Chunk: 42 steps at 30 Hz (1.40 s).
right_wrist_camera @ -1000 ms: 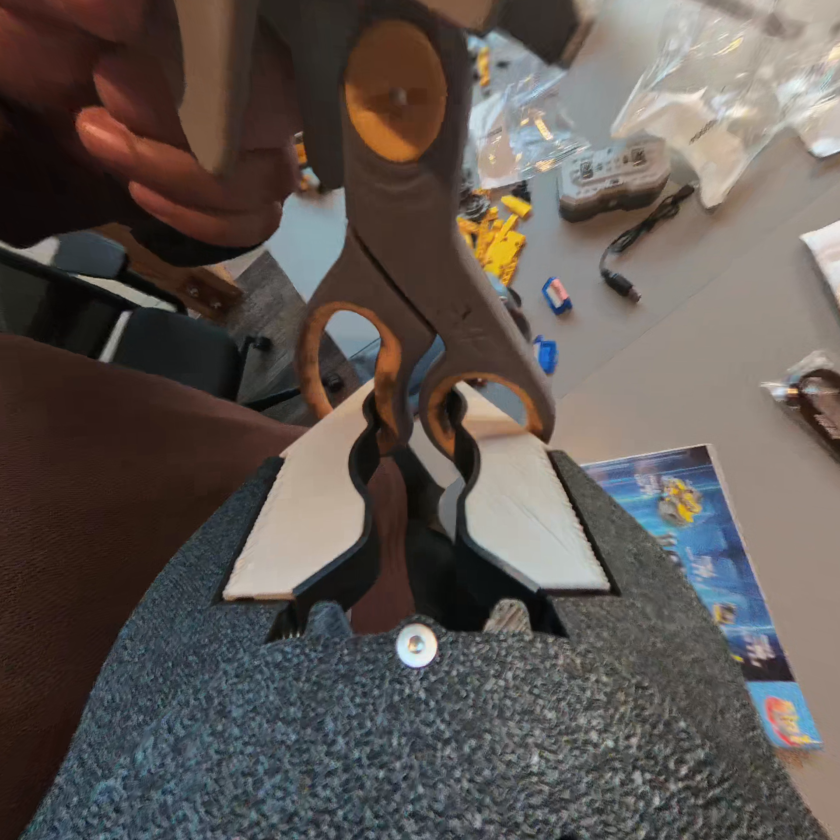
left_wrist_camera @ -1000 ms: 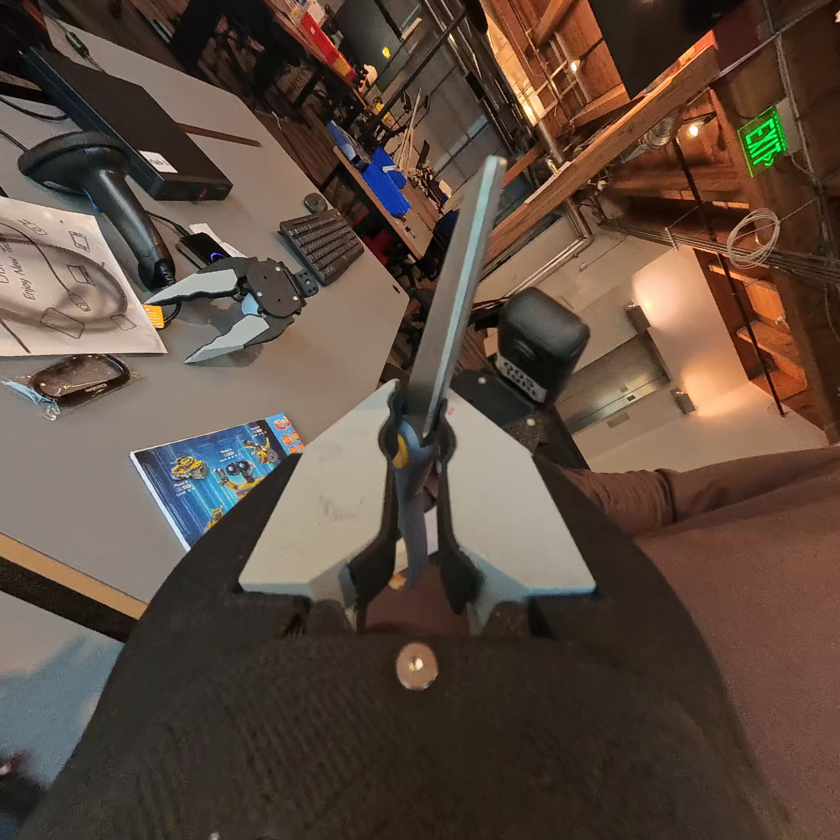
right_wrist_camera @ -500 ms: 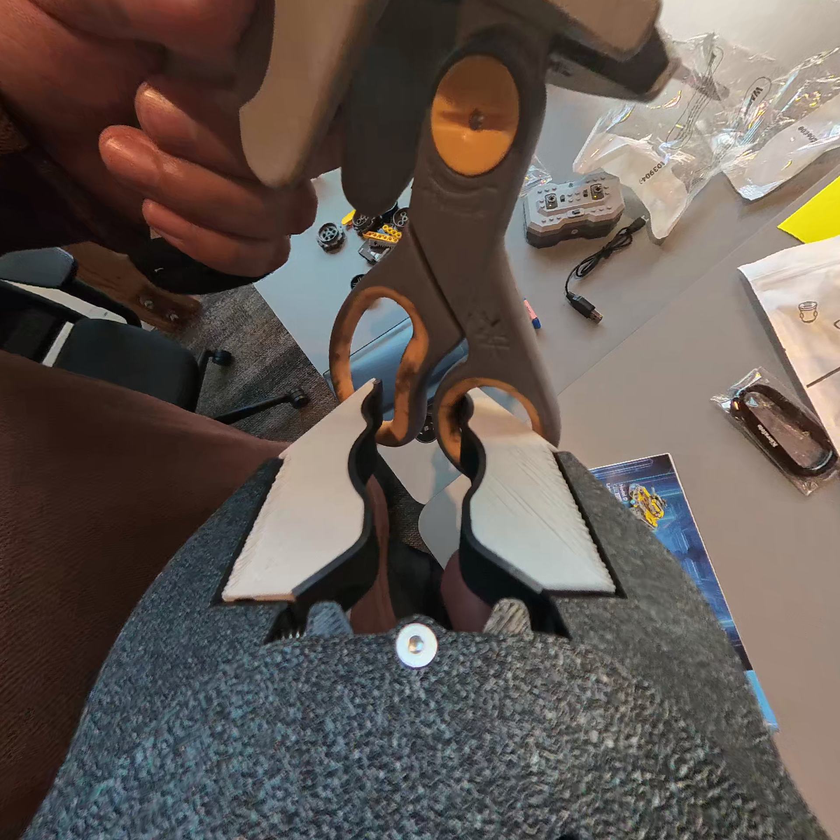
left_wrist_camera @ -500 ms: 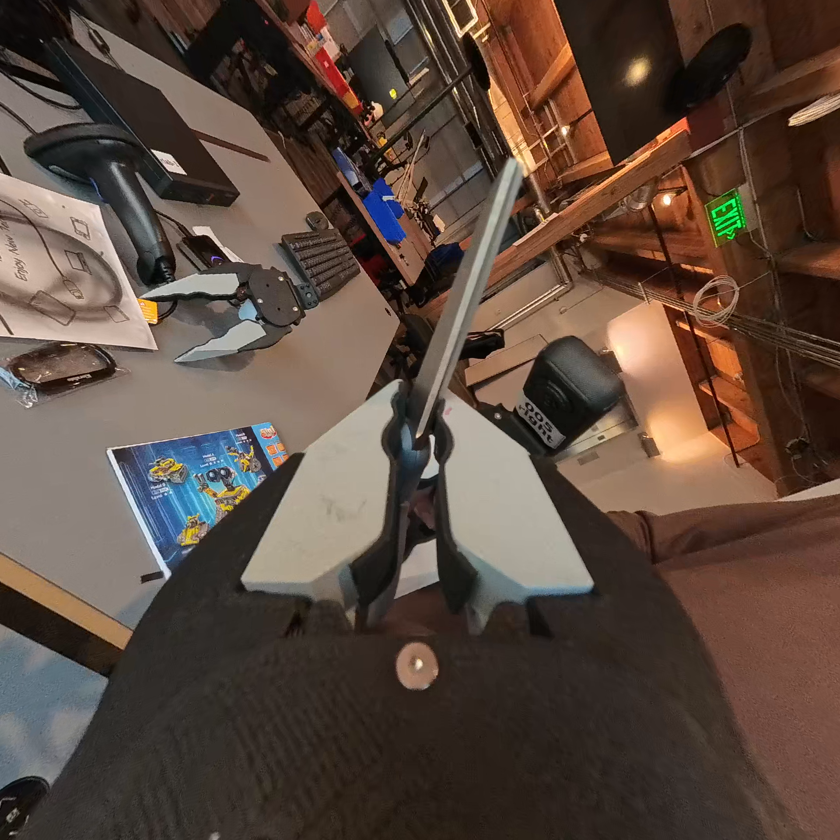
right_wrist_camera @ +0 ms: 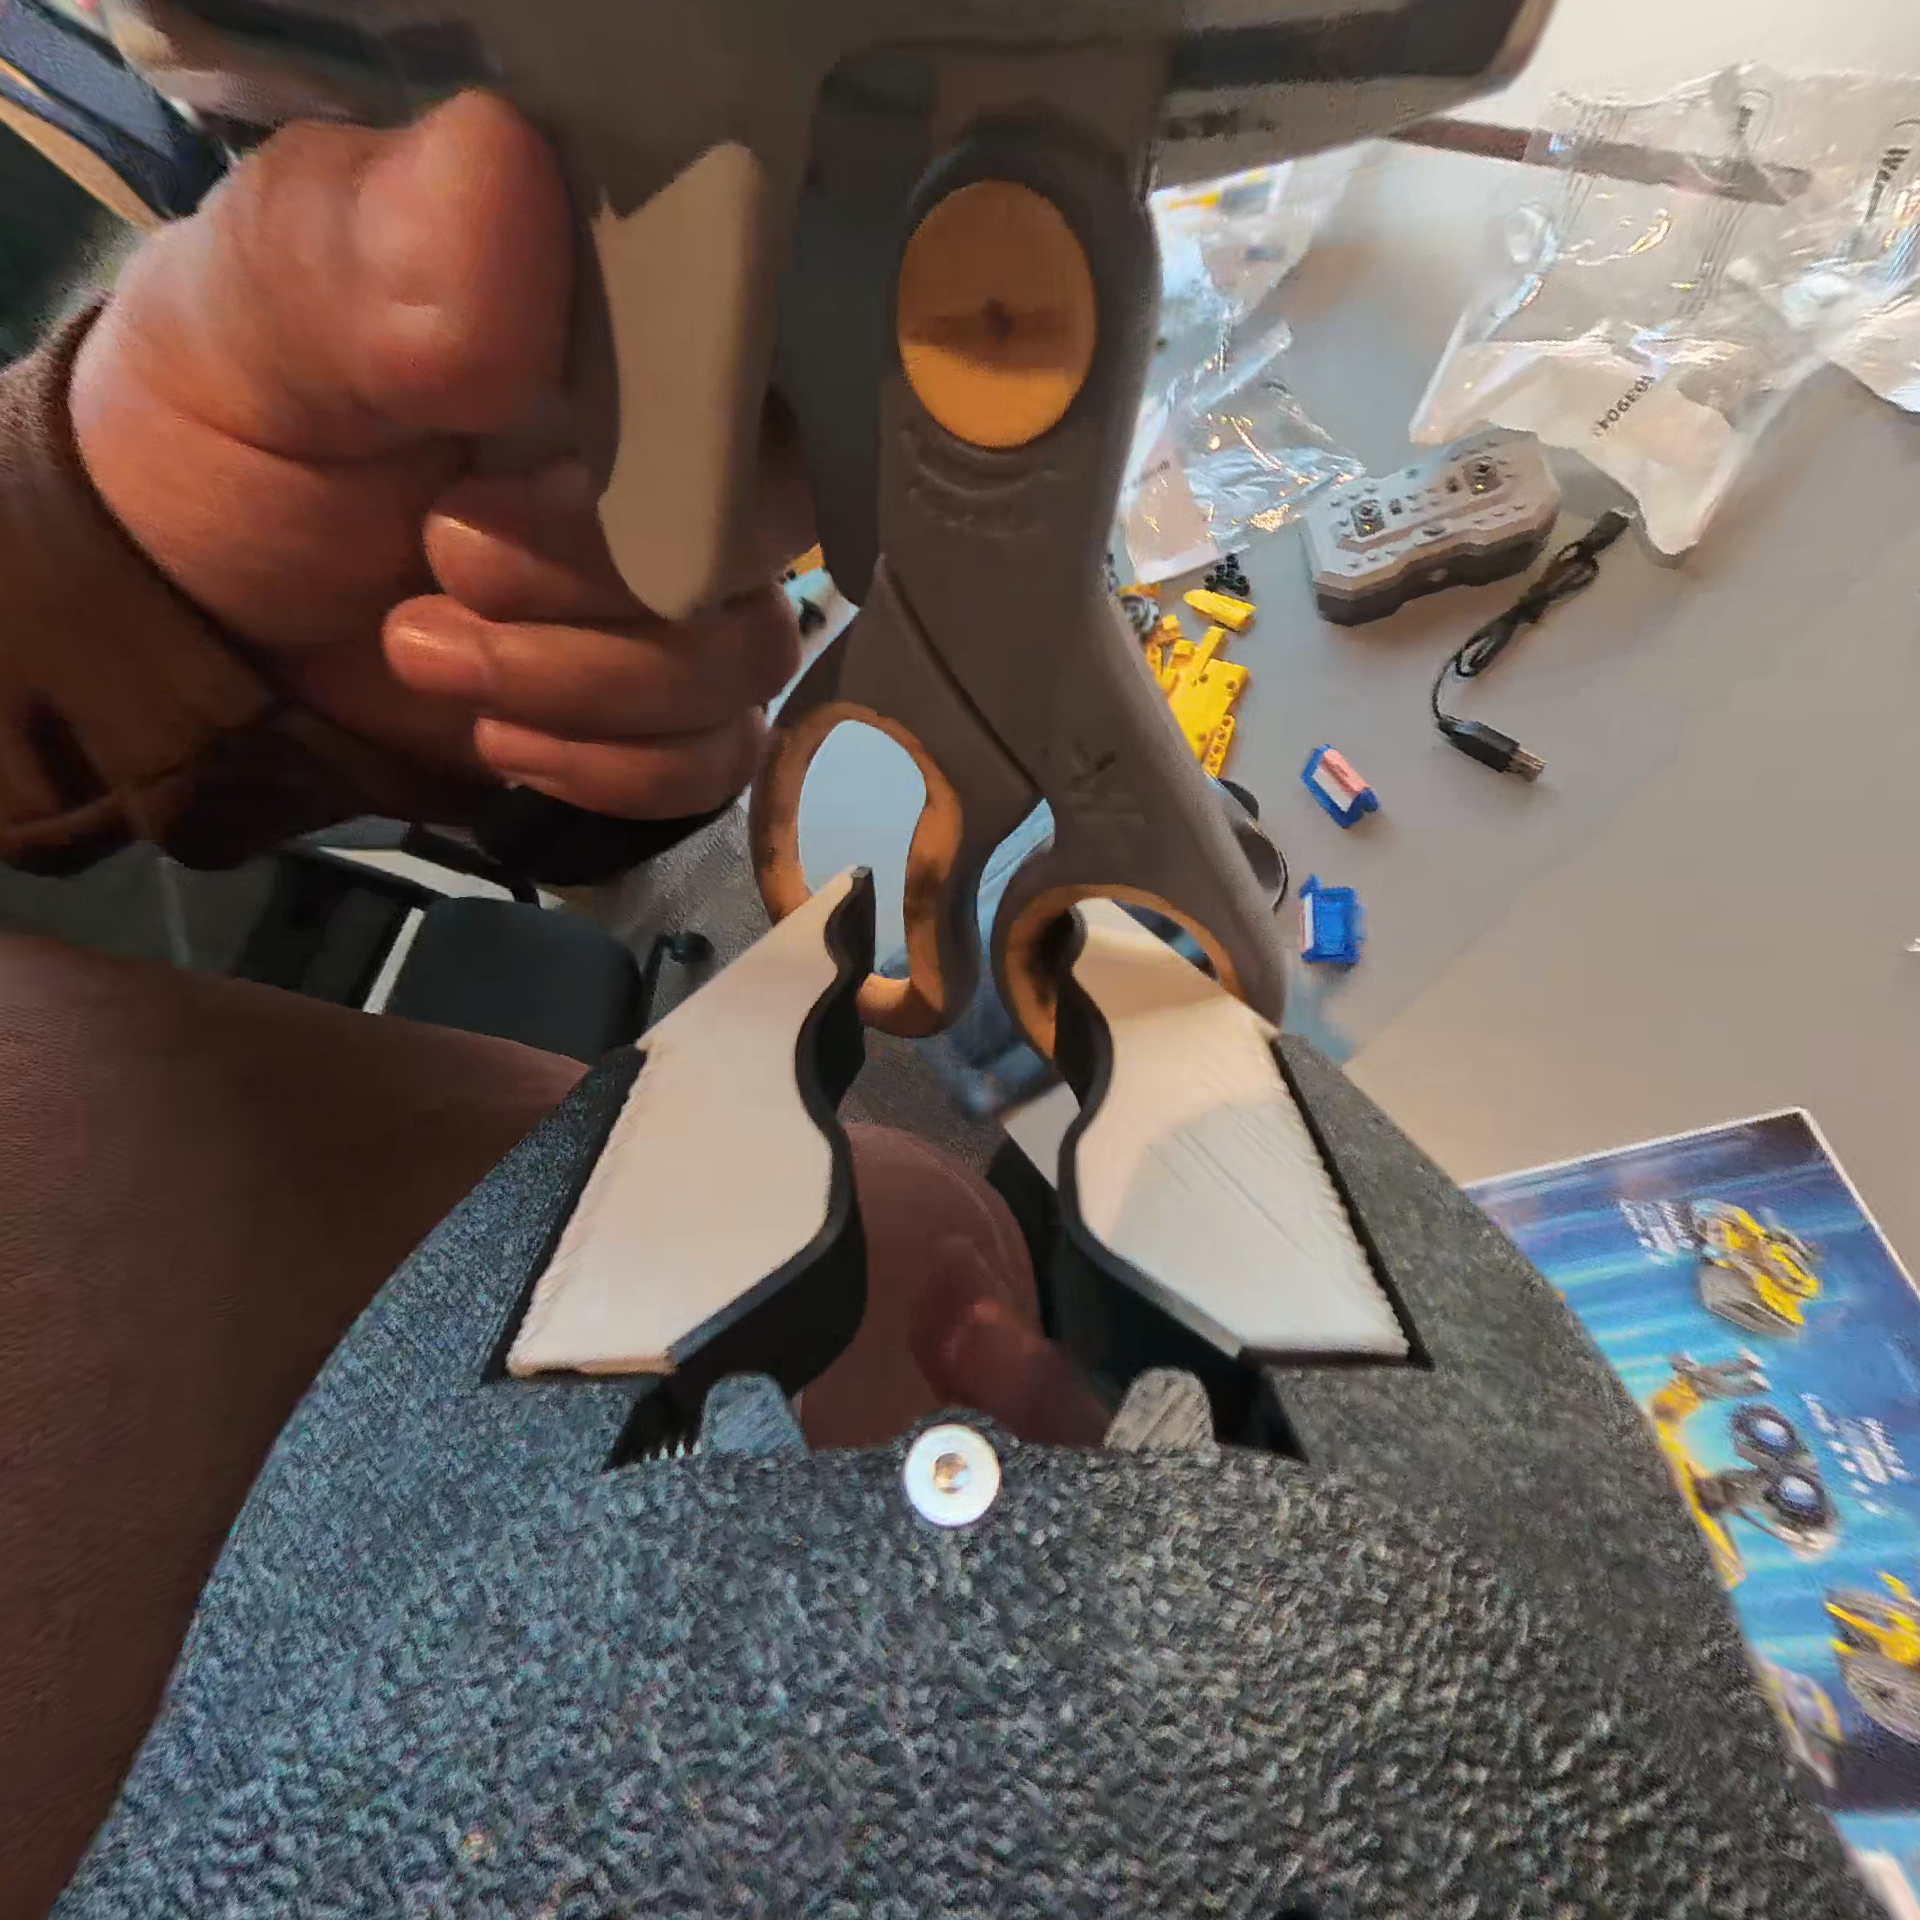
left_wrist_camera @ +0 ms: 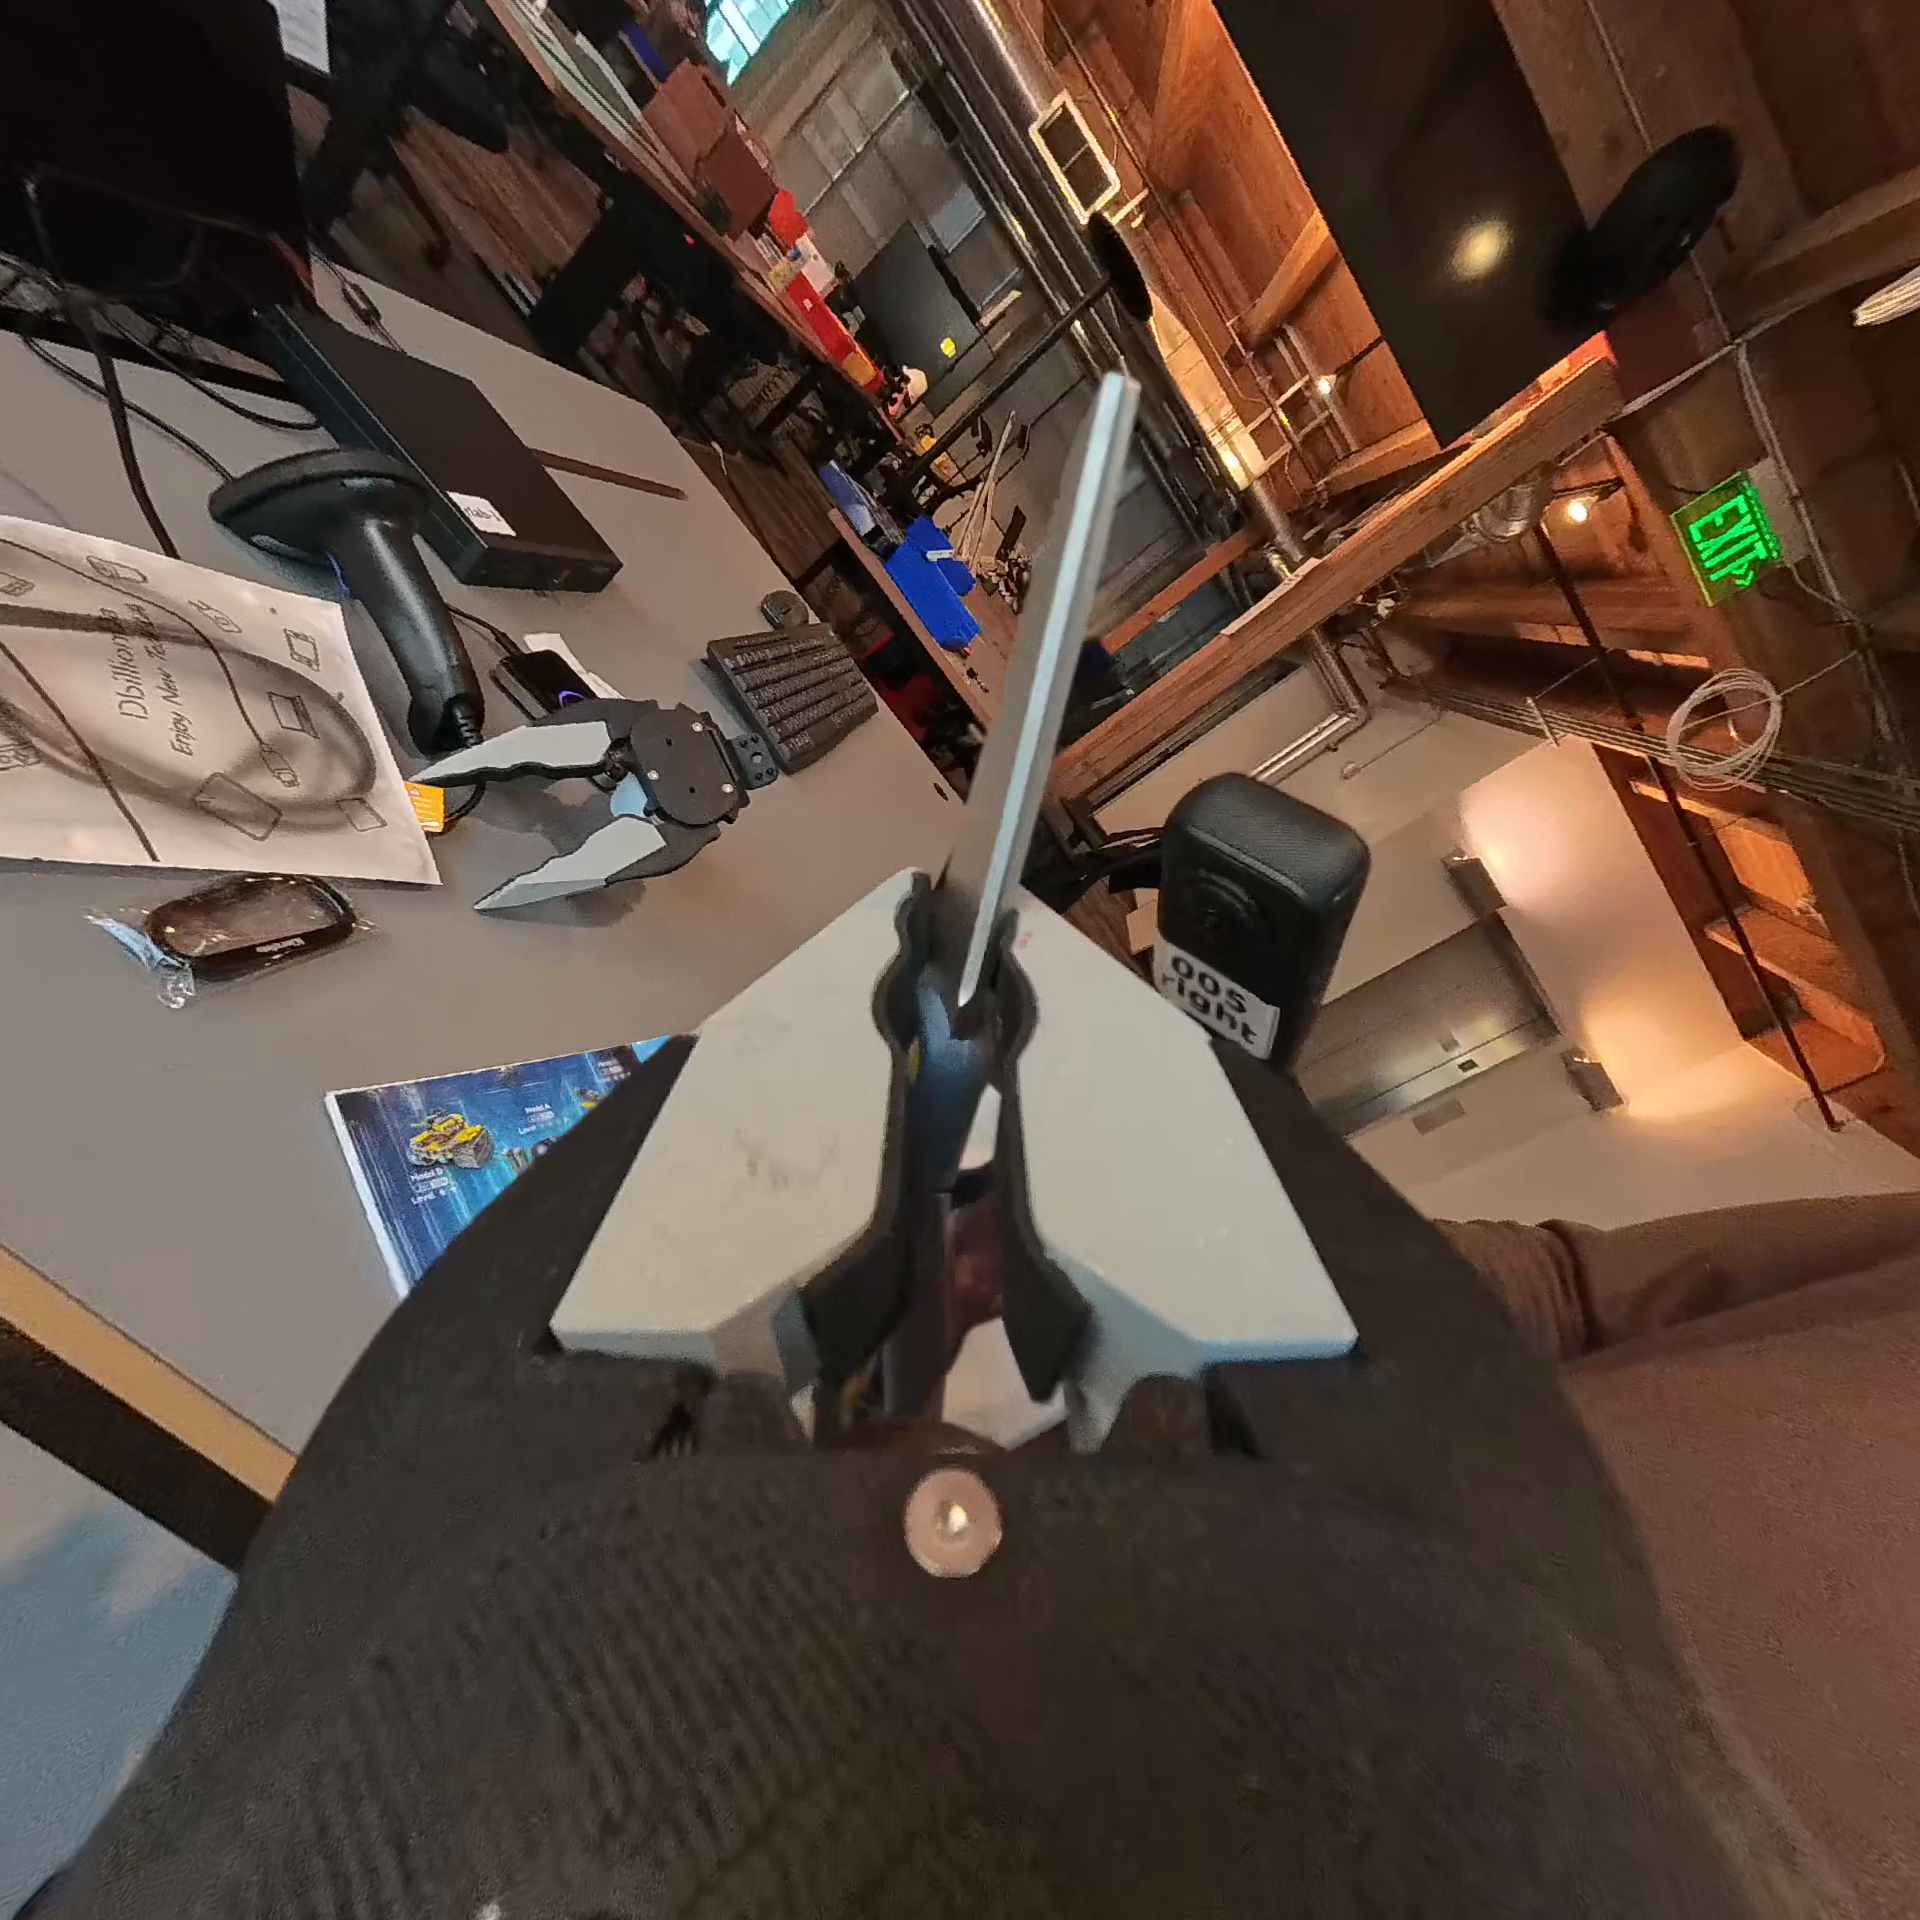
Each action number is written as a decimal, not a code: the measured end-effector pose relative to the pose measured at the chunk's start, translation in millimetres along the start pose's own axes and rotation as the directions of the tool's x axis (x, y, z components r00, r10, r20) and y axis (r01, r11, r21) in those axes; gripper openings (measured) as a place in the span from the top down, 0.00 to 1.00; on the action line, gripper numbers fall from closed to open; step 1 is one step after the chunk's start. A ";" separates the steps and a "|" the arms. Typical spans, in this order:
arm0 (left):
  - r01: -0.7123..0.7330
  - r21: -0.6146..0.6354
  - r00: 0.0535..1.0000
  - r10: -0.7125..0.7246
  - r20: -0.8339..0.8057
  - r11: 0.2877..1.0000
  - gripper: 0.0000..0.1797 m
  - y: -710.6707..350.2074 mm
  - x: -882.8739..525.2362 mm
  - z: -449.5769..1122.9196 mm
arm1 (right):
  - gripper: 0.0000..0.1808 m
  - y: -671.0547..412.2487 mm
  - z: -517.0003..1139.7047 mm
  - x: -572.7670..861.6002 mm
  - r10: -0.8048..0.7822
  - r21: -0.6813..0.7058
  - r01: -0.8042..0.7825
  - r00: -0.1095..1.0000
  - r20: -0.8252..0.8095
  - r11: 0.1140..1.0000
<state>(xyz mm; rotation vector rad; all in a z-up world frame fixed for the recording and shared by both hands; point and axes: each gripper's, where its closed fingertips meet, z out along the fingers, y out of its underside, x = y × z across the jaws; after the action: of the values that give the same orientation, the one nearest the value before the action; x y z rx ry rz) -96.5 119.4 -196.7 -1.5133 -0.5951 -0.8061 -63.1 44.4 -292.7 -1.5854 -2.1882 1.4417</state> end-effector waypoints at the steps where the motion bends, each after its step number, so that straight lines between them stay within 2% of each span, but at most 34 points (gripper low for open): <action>1: -0.011 0.010 1.000 0.011 -0.001 1.000 0.96 -2.2 0.8 -0.7 | 0.83 -3.7 0.6 -2.5 0.003 0.023 -0.003 1.000 0.004 1.000; 4: -0.020 0.101 1.000 0.022 -0.016 0.995 0.97 -17.2 4.3 -5.5 | 0.85 -20.6 -3.1 -4.4 0.002 0.121 -0.002 1.000 -0.004 0.993; 8: -0.058 0.106 0.998 0.057 0.012 0.993 0.97 -18.4 4.9 -1.9 | 0.84 -19.6 -5.0 -1.6 0.072 0.046 -0.072 0.997 -0.005 0.996; 11: -0.098 0.113 0.995 0.095 0.032 0.989 0.97 -18.7 6.8 -0.9 | 0.84 -15.7 -11.9 1.4 -0.056 0.009 0.056 0.997 -0.044 0.998; 12: -0.115 0.103 0.992 0.110 0.053 0.988 0.98 -18.1 5.2 -0.3 | 0.87 -13.2 -13.6 9.5 -0.118 -0.022 0.117 0.985 -0.124 0.993; 14: -0.143 0.073 0.988 0.138 0.073 0.987 0.99 -14.5 3.6 2.4 | 0.86 -8.1 -15.4 26.6 -0.236 -0.119 0.210 0.931 -0.278 0.970; 16: -0.164 0.024 0.984 0.162 0.081 0.986 0.98 -10.6 1.4 3.9 | 0.85 -4.6 -14.8 33.9 -0.269 -0.167 0.225 0.906 -0.325 0.960; 18: -0.174 -0.021 0.975 0.175 0.138 0.984 0.99 -9.4 -8.0 2.6 | 0.82 -1.3 -14.8 29.3 -0.292 -0.171 0.251 0.913 -0.285 0.953; 22: 0.007 0.061 0.994 -0.014 0.107 0.998 0.99 -12.9 -9.4 0.8 | 0.82 -6.9 -22.0 37.6 -0.290 -0.153 0.254 0.908 -0.302 0.955; 24: 0.045 0.090 0.992 -0.056 0.115 0.995 0.98 -12.1 -11.3 1.3 | 0.82 -4.7 -19.2 42.0 -0.283 -0.172 0.241 0.913 -0.293 0.955; 29: 0.062 0.100 0.992 -0.073 0.104 0.993 0.97 -8.0 -9.5 4.7 | 0.81 -1.9 -15.9 48.3 -0.275 -0.166 0.231 0.901 -0.335 0.959; 36: 0.080 0.090 0.987 -0.091 0.131 0.993 0.97 -5.8 -19.6 2.3 | 0.80 2.3 -11.9 51.0 -0.276 -0.196 0.223 0.909 -0.311 0.955; 38: 0.089 0.088 0.985 -0.101 0.137 0.992 0.98 -7.1 -24.0 1.3 | 0.76 1.3 -11.0 50.5 -0.263 -0.192 0.211 0.916 -0.302 0.958; 42: 0.063 0.082 0.986 -0.075 0.147 0.995 0.97 -7.5 -27.7 4.6 | 0.74 1.6 -9.8 53.4 -0.235 -0.205 0.178 0.926 -0.295 0.962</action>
<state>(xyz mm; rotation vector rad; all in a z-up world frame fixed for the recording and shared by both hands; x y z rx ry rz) -118.8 127.3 -213.6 -1.4974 -0.7851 -0.7182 -81.3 92.0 -311.4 -1.4566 -2.2526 0.8873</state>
